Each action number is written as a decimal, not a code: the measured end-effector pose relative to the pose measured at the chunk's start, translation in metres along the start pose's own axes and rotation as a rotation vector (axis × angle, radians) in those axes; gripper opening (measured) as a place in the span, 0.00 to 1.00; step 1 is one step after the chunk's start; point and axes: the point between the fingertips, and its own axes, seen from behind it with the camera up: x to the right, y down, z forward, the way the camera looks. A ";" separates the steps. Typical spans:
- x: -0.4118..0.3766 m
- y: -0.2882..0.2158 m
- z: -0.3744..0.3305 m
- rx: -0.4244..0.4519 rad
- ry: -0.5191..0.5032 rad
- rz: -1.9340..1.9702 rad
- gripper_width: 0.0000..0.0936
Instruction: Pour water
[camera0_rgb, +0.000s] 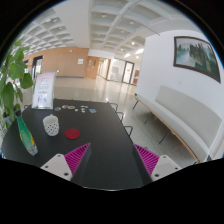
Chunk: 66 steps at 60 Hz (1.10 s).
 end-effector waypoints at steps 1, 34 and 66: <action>0.000 0.001 0.000 -0.004 0.001 -0.003 0.91; -0.141 0.072 -0.059 -0.042 -0.146 -0.026 0.91; -0.356 0.035 0.017 0.084 -0.303 0.020 0.91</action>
